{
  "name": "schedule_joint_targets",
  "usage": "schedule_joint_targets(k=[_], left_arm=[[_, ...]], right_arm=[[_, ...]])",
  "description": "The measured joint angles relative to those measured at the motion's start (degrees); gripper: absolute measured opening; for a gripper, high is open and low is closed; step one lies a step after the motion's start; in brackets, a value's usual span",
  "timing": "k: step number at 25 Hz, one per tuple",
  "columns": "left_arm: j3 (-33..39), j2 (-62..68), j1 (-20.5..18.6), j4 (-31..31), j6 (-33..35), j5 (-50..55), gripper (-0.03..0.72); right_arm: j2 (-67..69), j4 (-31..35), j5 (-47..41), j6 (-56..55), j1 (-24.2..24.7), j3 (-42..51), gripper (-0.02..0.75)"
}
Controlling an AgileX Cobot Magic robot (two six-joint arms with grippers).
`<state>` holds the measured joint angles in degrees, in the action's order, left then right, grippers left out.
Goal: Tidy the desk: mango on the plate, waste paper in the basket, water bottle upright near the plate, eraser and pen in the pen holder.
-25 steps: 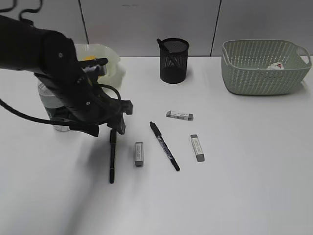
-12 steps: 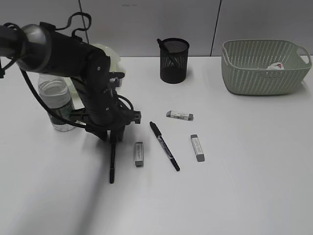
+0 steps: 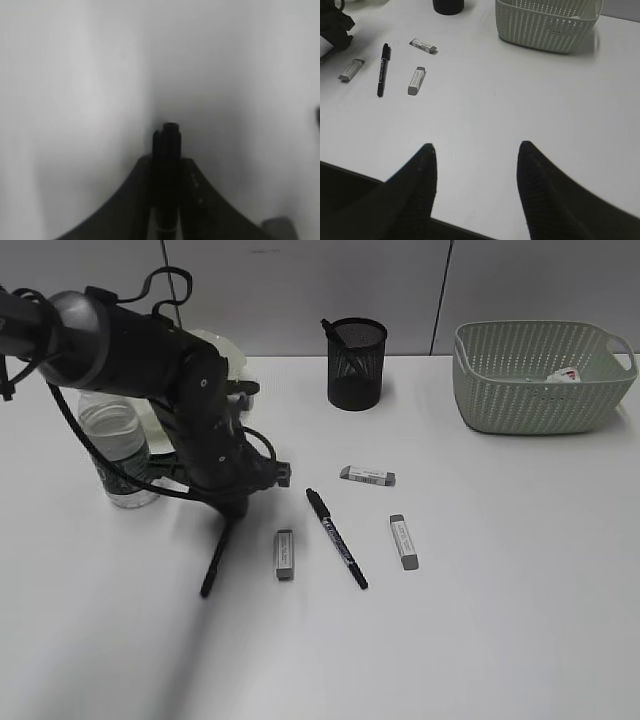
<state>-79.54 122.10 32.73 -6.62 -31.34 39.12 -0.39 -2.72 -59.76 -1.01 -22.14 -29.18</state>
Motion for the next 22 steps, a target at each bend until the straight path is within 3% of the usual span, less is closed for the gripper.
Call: schedule_joint_targets(k=[6,9,11,14,22], left_arm=[[0.1,-7.7,0.1,-8.3,0.0,-20.4,0.118],[-0.2,-10.3,-0.5,-13.6,0.0,-42.1,0.118],[-0.4,-9.5,-1.5,-14.3,0.1,-56.9,0.118],[-2.5,-5.4,-3.1,-12.4,3.0,-70.7,0.118],[-17.5,8.0,-4.1,-9.8,8.5,-77.7,0.118]], right_arm=[[0.0,0.0,0.1,0.0,0.0,0.0,0.416],[0.0,0.0,0.1,0.0,0.0,0.0,0.416],[0.0,0.0,0.1,0.0,0.0,0.0,0.416],[0.0,-0.1,0.1,0.0,0.0,0.0,0.415],[0.0,-0.1,0.1,-0.2,0.0,0.0,0.415]])
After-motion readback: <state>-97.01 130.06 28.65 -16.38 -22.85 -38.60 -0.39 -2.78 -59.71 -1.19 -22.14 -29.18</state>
